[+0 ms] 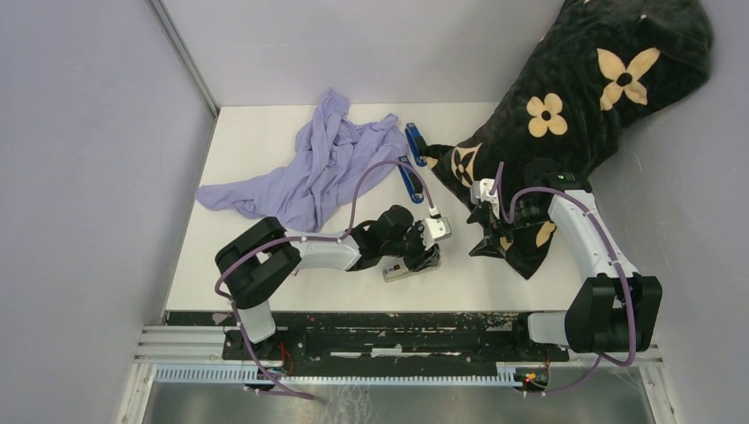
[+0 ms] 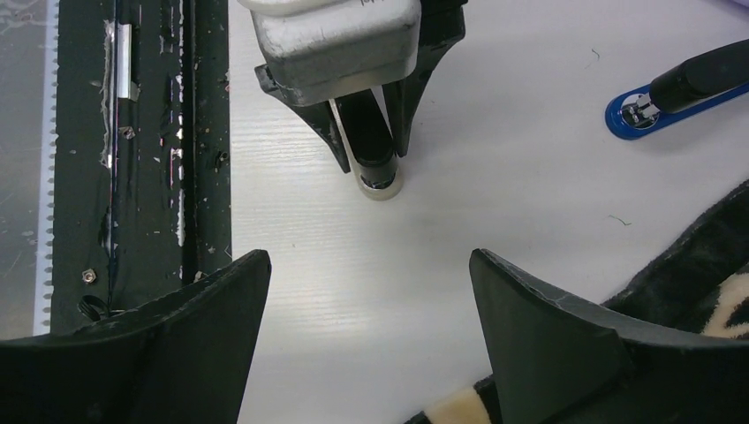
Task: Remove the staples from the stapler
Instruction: Pick up the stapler from the center of the board.
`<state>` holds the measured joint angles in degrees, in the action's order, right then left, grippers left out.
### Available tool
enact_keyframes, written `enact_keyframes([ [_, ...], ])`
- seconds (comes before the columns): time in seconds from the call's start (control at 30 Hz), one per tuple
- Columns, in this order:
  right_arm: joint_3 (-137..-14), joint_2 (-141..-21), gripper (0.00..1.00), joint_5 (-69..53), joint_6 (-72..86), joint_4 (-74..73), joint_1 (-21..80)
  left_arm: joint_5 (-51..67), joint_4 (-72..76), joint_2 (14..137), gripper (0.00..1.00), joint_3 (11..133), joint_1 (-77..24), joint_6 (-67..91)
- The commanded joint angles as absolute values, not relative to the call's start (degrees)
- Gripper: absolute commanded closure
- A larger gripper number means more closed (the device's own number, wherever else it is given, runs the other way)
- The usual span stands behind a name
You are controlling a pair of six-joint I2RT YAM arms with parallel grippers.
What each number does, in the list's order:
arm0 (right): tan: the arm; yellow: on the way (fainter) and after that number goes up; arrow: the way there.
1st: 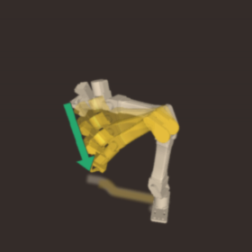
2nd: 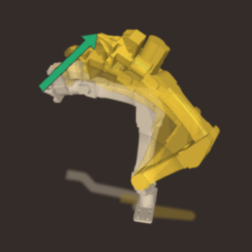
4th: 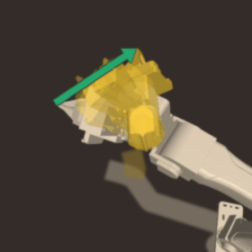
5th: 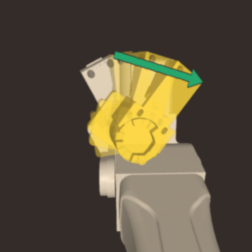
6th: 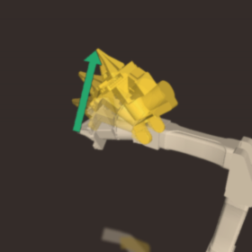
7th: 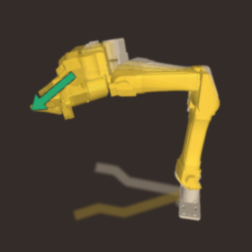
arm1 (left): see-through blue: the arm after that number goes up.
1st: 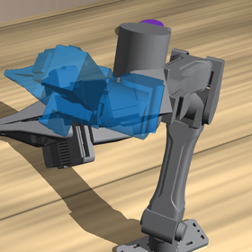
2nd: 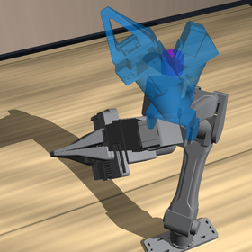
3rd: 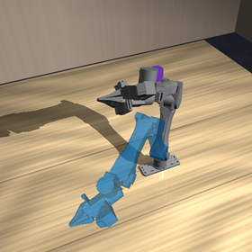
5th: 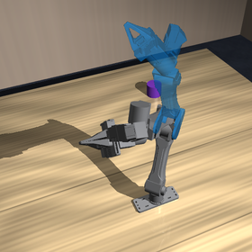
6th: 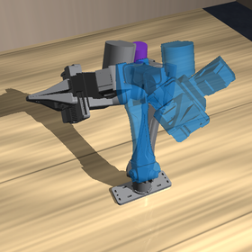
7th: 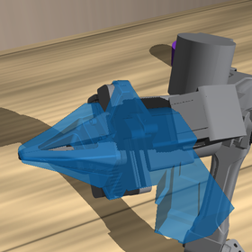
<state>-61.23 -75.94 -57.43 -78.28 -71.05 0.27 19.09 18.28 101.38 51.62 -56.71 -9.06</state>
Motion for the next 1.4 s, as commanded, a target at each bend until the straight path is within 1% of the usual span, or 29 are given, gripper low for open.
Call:
enact_keyframes([
  [0.0, -61.19, -76.18, 0.10, -59.80, -78.22, -70.58, 0.62, 20.60, 18.85, 102.35, 0.60, 54.60, -56.87, -10.56],
  [0.07, -61.12, -76.24, 0.10, -59.85, -78.35, -70.93, 0.61, 19.47, 19.48, 101.97, 0.87, 54.53, -56.90, -10.98],
  [0.1, -61.29, -76.27, 0.10, -60.16, -78.67, -71.51, 0.61, 19.44, 20.03, 101.45, 0.96, 54.35, -56.93, -11.46],
  [0.13, -61.53, -76.39, 0.10, -60.64, -79.73, -72.55, 0.62, 19.26, 20.75, 100.87, 0.97, 54.26, -56.83, -11.79],
  [0.3, -64.41, -78.18, 0.06, -63.55, -91.32, -82.03, 0.70, 19.63, 22.66, 95.40, 0.97, 53.90, -55.88, -13.60],
  [0.37, -65.56, -79.10, 0.03, -64.35, -94.03, -83.88, 0.82, 21.35, 22.64, 92.77, 0.97, 54.37, -55.24, -13.49],
  [0.4, -65.94, -79.57, 0.00, -64.63, -94.92, -84.38, 0.93, 22.03, 22.59, 91.85, 0.97, 54.58, -55.11, -13.27],
  [0.43, -66.45, -80.08, 0.01, -64.61, -95.45, -84.60, 1.32, 22.86, 22.59, 90.82, 0.97, 54.77, -55.03, -13.12],
  [0.6, -68.88, -81.94, 0.01, -63.94, -93.87, -82.80, 3.51, 27.15, 23.13, 88.37, 0.97, 56.42, -54.97, -10.62],
  [0.8, -69.06, -81.95, 0.01, -64.73, -87.94, -77.02, 3.62, 27.63, 28.32, 84.59, 0.97, 54.80, -54.91, -7.62],
  [1.2, -69.10, -80.97, 0.01, -63.05, -85.45, -76.55, 6.55, 30.81, 31.31, 81.44, 0.97, 56.93, -54.85, -4.58],
  [1.37, -69.21, -80.14, 0.01, -63.35, -88.30, -78.25, 7.40, 31.03, 31.11, 80.97, 0.97, 57.12, -54.94, -4.61],
])
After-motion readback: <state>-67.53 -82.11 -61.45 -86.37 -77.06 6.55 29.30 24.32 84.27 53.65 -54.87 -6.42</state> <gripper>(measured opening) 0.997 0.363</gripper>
